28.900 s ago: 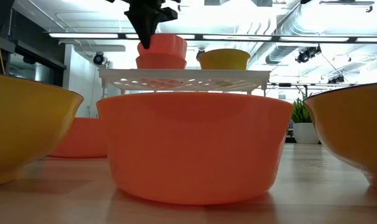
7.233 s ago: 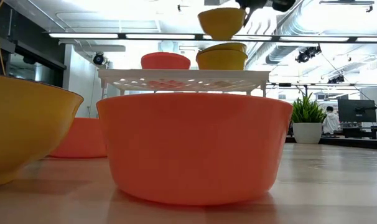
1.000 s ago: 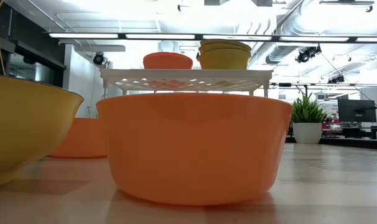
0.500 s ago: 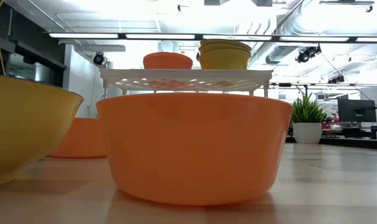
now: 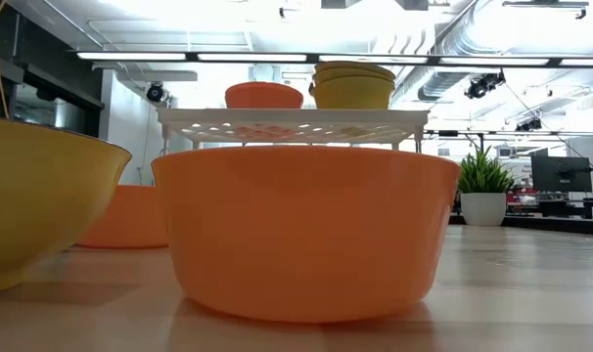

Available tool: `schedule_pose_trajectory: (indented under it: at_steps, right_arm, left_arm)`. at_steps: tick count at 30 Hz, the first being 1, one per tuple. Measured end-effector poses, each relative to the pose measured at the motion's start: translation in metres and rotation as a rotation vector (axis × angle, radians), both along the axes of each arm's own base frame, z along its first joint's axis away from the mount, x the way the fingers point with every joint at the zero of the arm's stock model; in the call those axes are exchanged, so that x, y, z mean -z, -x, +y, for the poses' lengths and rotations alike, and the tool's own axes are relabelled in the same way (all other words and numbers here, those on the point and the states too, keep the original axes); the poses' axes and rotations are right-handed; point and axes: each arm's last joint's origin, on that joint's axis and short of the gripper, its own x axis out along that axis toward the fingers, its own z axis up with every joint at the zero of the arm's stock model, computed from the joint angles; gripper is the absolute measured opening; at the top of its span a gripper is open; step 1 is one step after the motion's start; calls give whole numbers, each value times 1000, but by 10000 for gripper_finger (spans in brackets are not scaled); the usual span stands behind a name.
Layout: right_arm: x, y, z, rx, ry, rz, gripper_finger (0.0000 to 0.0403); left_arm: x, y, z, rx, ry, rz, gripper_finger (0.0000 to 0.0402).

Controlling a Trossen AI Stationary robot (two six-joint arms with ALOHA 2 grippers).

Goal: Pick & Place Mini bowls
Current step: Stack the orange bowl on top of the other orange bowls on the shelf

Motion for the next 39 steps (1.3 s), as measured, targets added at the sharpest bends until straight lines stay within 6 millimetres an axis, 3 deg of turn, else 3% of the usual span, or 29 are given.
schedule_pose_trajectory:
  at_steps: [5,11,17,27,39]
  right_arm:
    - [24,-17,13,0,-32,5,0]
    - [39,-30,20,3,-49,-34,4]
    - [45,-36,22,14,-35,-76,44]
    - [70,-38,10,40,-23,-54,134]
    - [110,-35,-7,51,1,-36,142]
  left_arm:
    - [2,1,0,2,-8,19,99]
    - [4,1,-1,53,1,43,99]
    - [6,2,-2,93,8,65,99]
    - [8,3,-2,96,2,91,99]
    - [10,4,-2,95,-3,114,99]
